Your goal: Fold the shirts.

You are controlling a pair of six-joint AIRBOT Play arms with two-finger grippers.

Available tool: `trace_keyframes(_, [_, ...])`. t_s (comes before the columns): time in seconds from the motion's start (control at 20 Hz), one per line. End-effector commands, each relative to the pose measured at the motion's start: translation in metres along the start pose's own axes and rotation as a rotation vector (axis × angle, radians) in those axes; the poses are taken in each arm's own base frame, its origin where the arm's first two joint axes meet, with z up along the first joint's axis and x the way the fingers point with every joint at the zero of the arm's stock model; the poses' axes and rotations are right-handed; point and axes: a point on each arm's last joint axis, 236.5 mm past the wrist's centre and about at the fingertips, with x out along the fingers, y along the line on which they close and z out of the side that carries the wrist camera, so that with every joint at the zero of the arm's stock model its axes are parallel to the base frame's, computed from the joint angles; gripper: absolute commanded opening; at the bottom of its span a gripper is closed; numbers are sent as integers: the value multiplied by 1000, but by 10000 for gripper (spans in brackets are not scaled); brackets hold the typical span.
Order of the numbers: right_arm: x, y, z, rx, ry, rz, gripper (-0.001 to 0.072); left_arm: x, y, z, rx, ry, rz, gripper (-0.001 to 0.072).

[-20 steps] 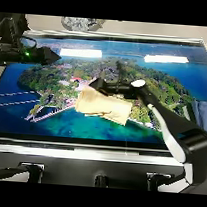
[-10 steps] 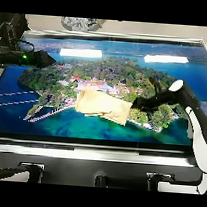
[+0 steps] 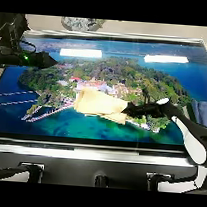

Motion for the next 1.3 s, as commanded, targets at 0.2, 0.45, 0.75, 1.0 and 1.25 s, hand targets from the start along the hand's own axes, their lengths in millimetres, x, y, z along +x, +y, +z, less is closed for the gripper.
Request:
trace_keyframes(0.2, [-128, 80, 84, -310, -201, 125, 49, 0, 0, 0, 1, 0, -1, 26])
trace_keyframes(0.45, [-318, 42, 108, -273, -388, -155, 49, 0, -1, 0, 1, 1, -1, 26])
trace_keyframes(0.75, [-497, -22, 91, -90, -724, -344, 49, 0, -1, 0, 0, 1, -1, 26])
trace_keyframes(1.0, [-579, -73, 56, 38, -914, -435, 49, 1, -6, -9, 6, 36, -14, 26])
trace_keyframes(1.25, [-607, -93, 21, 107, -951, -451, 49, 2, -9, -10, 13, 39, -19, 26])
